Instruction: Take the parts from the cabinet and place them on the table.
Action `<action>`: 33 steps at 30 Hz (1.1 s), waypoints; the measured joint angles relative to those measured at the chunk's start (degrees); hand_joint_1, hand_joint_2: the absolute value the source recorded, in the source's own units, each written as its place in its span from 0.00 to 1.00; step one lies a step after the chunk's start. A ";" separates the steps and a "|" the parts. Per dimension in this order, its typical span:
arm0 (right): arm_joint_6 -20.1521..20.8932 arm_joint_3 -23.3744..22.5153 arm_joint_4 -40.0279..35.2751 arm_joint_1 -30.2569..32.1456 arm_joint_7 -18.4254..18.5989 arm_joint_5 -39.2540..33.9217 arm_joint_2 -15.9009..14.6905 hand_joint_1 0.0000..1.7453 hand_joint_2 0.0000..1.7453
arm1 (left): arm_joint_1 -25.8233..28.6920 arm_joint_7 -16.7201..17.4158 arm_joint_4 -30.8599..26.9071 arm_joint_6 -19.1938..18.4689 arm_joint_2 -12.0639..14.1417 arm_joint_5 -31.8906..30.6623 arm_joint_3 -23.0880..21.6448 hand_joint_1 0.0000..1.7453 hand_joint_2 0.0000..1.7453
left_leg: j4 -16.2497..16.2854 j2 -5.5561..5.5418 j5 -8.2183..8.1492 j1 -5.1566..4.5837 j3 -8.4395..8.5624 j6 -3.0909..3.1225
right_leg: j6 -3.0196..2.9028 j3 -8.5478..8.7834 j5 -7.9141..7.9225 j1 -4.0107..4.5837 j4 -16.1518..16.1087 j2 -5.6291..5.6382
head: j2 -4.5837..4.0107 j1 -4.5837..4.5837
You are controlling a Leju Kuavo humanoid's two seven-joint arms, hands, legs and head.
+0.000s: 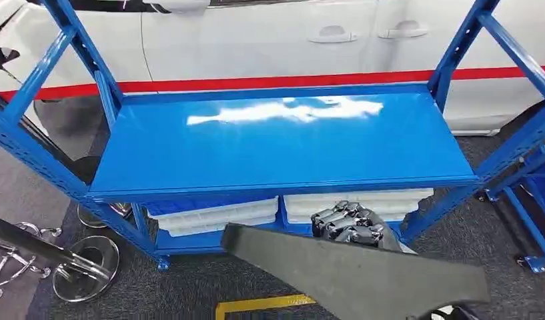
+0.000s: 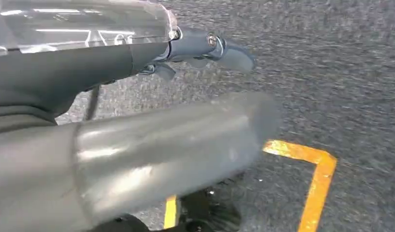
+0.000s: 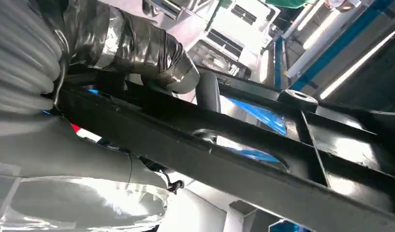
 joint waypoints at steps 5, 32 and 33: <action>0.13 0.00 0.00 -0.07 -0.15 -0.02 0.02 0.95 1.00 | -0.08 -0.04 0.00 -0.13 -0.04 -0.07 0.00 0.00 0.00 | 2.32 0.50 1.19 0.68 -3.67 -1.25 | 1.21 7.06 7.09 -0.73 -4.57 -0.32 | 0.00 -0.02; 1.16 -0.04 -0.28 -0.16 -0.37 -0.66 0.39 0.95 1.00 | -0.23 -0.39 -0.02 -0.09 0.20 -0.66 0.00 0.00 0.00 | 2.00 0.08 0.23 0.14 -2.41 -0.79 | 0.08 -0.86 0.02 0.37 4.72 -0.42 | 0.00 -0.04; 1.18 -0.04 -0.28 -0.08 -0.35 -0.66 0.39 0.95 1.00 | -0.23 -0.37 -0.02 -0.09 0.17 -0.66 0.00 0.00 0.00 | 2.34 0.13 0.75 0.10 -3.53 -0.84 | 0.03 -0.23 2.33 0.39 5.53 -0.42 | 0.00 -0.07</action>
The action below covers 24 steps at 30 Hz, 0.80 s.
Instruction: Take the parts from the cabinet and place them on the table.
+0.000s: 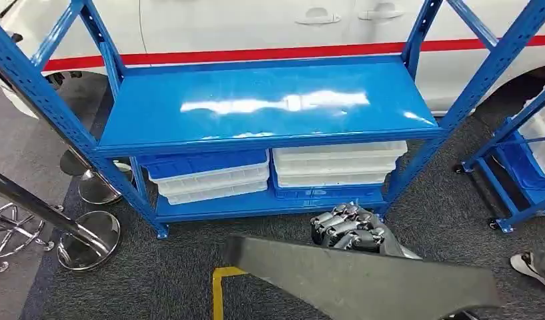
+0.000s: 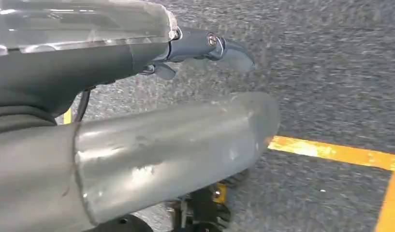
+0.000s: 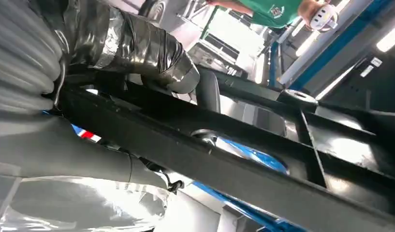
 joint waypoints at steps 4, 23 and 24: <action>0.07 0.00 -0.09 -0.13 0.00 0.00 0.02 0.95 1.00 | 0.06 0.17 0.00 -0.02 -0.04 -0.02 0.00 0.00 0.00 | 0.84 -0.04 1.97 -0.34 -2.75 -0.66 | -0.65 13.09 2.57 0.31 -15.74 0.00 | 0.00 0.02; 3.96 0.02 -0.28 -0.71 0.15 -1.60 0.22 0.95 1.00 | 0.39 0.17 -0.09 -0.59 1.57 -2.95 0.02 0.00 0.00 | -1.49 -0.77 -4.77 -0.62 7.07 -0.16 | -1.38 4.24 9.74 -0.04 -18.41 -0.76 | 0.00 -0.02; 3.98 0.02 -0.28 -0.72 0.15 -1.60 0.20 0.95 1.00 | 0.61 0.17 -0.09 -0.59 1.55 -2.97 0.04 0.00 0.00 | -3.22 -0.65 -3.21 0.06 7.15 -0.07 | -1.13 3.91 9.65 0.39 -18.21 -0.67 | 0.00 0.02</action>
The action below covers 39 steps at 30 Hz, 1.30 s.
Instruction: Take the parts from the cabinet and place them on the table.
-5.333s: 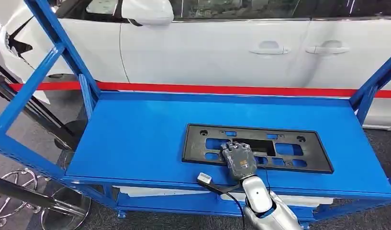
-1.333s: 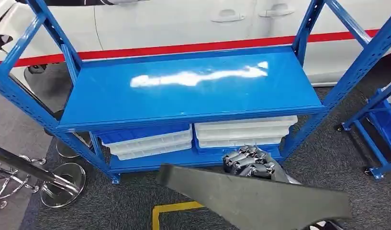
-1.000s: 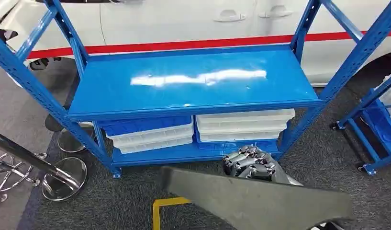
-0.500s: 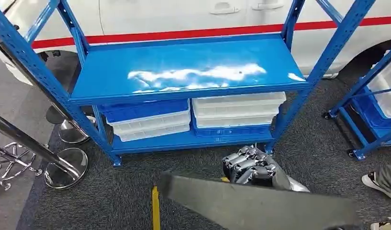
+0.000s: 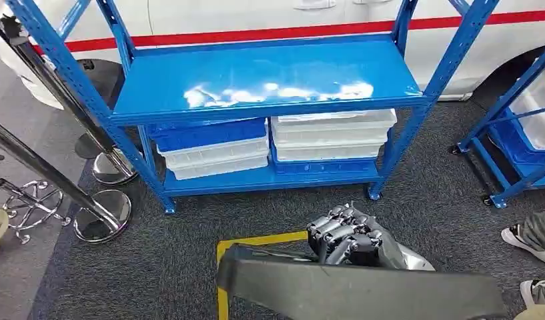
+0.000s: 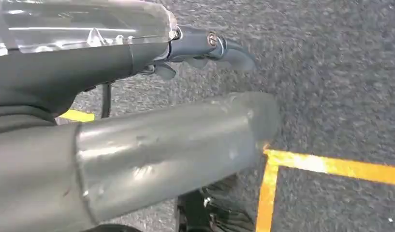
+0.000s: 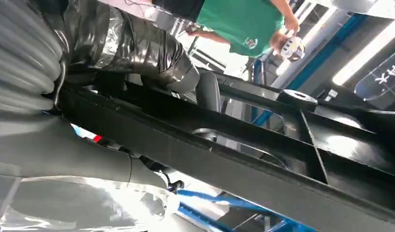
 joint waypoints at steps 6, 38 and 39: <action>-0.09 0.00 0.09 0.41 0.00 0.15 -0.02 0.95 1.00 | -0.09 0.37 0.00 -0.04 -0.13 -0.20 0.17 0.00 0.00 | 2.65 0.72 2.79 0.01 -6.04 0.10 | 1.33 -4.78 -12.28 -0.67 18.04 0.57 | 0.00 -0.02; -0.33 -1.22 0.59 1.08 0.04 1.14 0.18 0.95 1.00 | 0.15 0.77 -0.02 0.55 -0.48 -1.25 1.38 0.00 0.00 | 1.82 0.68 2.21 0.20 -4.61 -0.43 | 1.38 -5.29 -8.63 -0.90 18.58 0.54 | 0.00 -0.07; -0.33 -1.22 0.59 1.09 0.02 1.18 0.18 0.95 1.00 | 0.17 0.81 -0.02 0.57 -0.48 -1.25 1.42 0.00 0.00 | 2.47 0.68 2.39 0.20 -5.57 -0.53 | 1.27 -3.44 -6.28 -0.90 16.65 0.54 | 0.00 -0.07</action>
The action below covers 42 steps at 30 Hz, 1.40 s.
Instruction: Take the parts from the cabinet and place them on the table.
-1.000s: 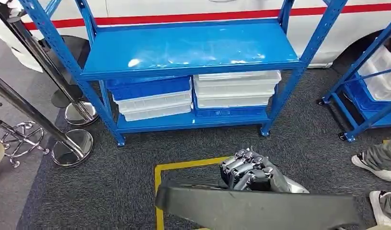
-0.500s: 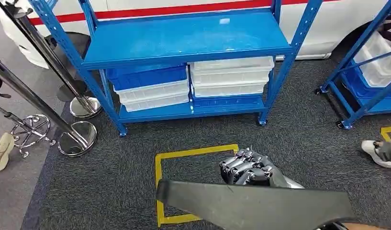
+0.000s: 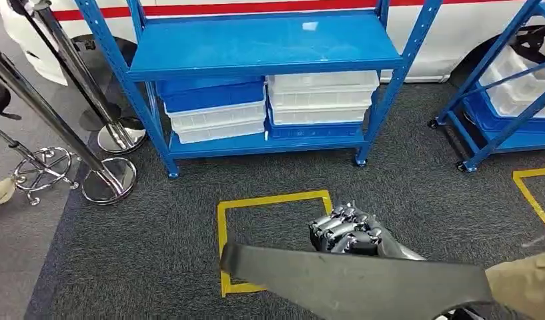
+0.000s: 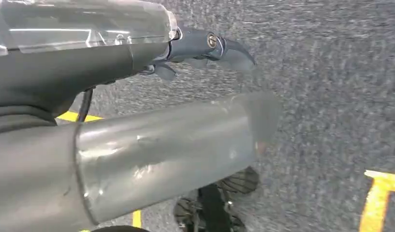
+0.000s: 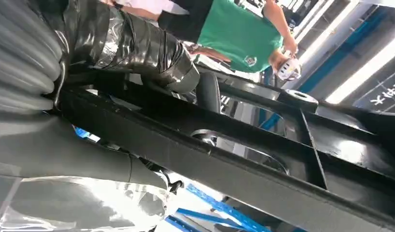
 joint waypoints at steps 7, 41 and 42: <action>0.00 -0.02 -0.02 -0.08 -0.13 0.02 0.02 0.95 1.00 | 0.00 0.04 0.00 0.09 -0.22 -0.02 0.22 0.00 0.00 | 1.49 -0.09 1.33 -0.40 -2.17 -1.64 | -1.88 10.59 -0.23 0.17 -17.60 0.03 | 0.00 -0.02; -7.28 -3.25 -0.20 1.80 -0.61 2.89 -3.72 0.95 1.00 | -0.61 0.52 0.02 6.49 0.22 -4.22 1.33 0.00 0.00 | 9.88 0.18 -8.49 0.94 -1.93 -3.44 | -2.95 6.05 3.26 -0.01 -16.90 -0.32 | 0.00 -0.04; -7.15 -3.56 -0.20 2.13 -0.68 2.84 -3.89 0.95 1.00 | -0.60 0.55 0.02 6.49 0.22 -4.22 1.33 0.00 0.00 | 14.94 -0.15 -10.77 0.92 -4.17 -3.49 | -3.10 5.81 3.39 0.08 -16.88 0.38 | 0.00 -0.04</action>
